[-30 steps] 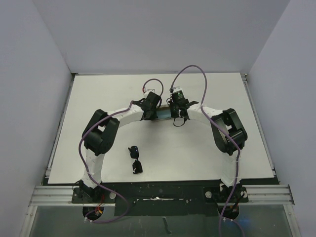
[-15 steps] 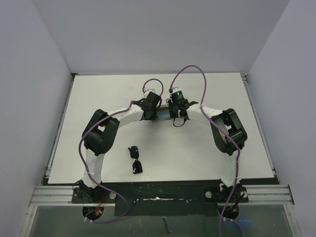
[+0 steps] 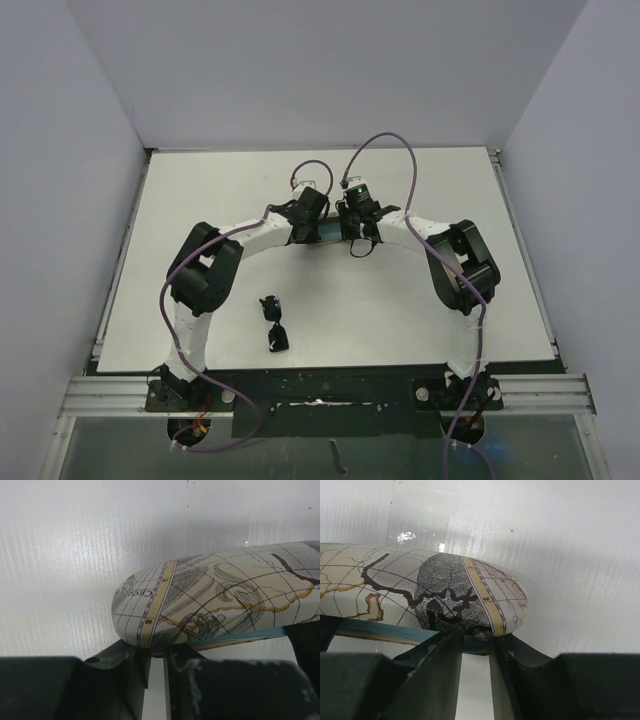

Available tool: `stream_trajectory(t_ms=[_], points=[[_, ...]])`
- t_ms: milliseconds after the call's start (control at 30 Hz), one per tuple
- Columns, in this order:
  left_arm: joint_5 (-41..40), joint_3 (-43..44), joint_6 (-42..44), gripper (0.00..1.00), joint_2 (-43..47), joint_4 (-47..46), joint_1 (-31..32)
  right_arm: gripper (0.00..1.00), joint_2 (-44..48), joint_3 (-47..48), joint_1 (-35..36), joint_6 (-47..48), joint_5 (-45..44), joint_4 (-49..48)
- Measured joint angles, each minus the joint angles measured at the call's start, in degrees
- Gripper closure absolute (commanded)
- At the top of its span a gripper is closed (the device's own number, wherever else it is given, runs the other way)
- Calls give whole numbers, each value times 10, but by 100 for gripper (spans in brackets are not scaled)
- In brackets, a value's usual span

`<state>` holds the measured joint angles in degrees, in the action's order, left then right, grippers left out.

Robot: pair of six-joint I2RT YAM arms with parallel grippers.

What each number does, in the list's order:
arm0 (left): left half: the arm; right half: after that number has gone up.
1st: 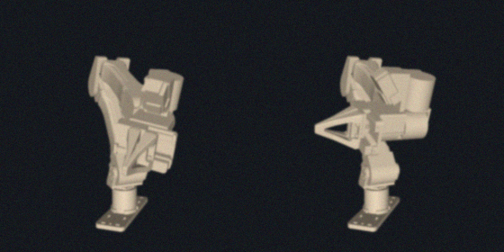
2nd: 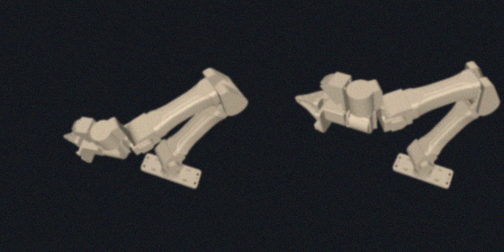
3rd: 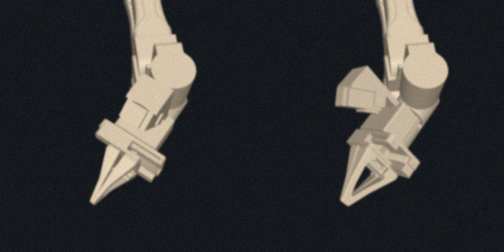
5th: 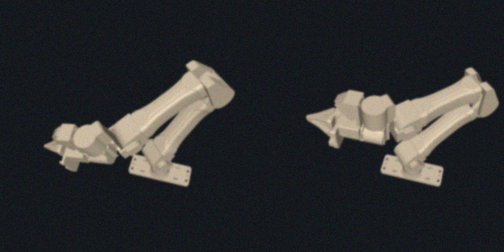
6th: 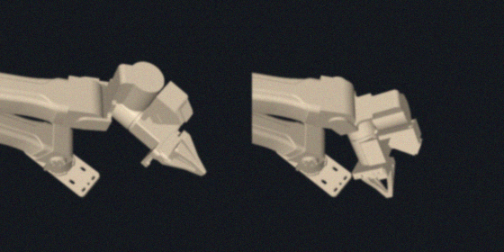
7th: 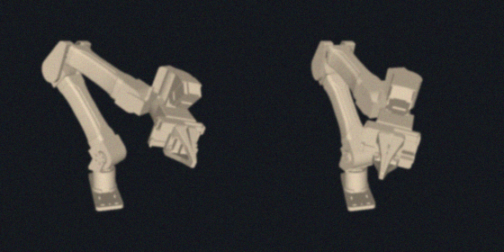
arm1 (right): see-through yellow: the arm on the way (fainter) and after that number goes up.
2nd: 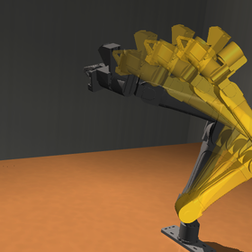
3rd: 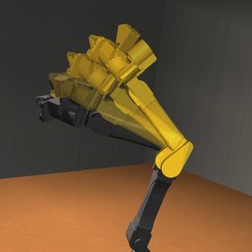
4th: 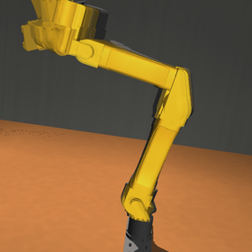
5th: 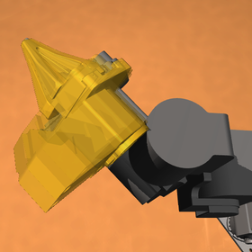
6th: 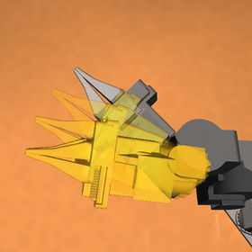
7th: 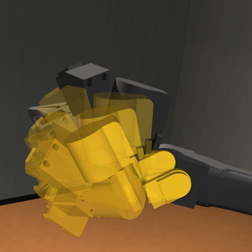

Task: Organize the sunglasses
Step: Place the glasses cleaning cloth in the sunglasses case.

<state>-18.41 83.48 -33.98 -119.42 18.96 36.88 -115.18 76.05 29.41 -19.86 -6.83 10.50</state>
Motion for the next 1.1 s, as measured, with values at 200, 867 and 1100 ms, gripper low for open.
stream_trajectory(t_ms=[200, 867, 1100], points=[[-12, 0, 1, 84, 4, 3, 6, 63, 0, 0, 0, 0, 0, -1], [-23, 0, 1, 83, 4, 5, 8, 49, 2, 0, 8, 0, 0, -6], [-28, 0, 1, 83, 5, 6, 10, 48, 3, 0, 8, 0, 0, -6]])
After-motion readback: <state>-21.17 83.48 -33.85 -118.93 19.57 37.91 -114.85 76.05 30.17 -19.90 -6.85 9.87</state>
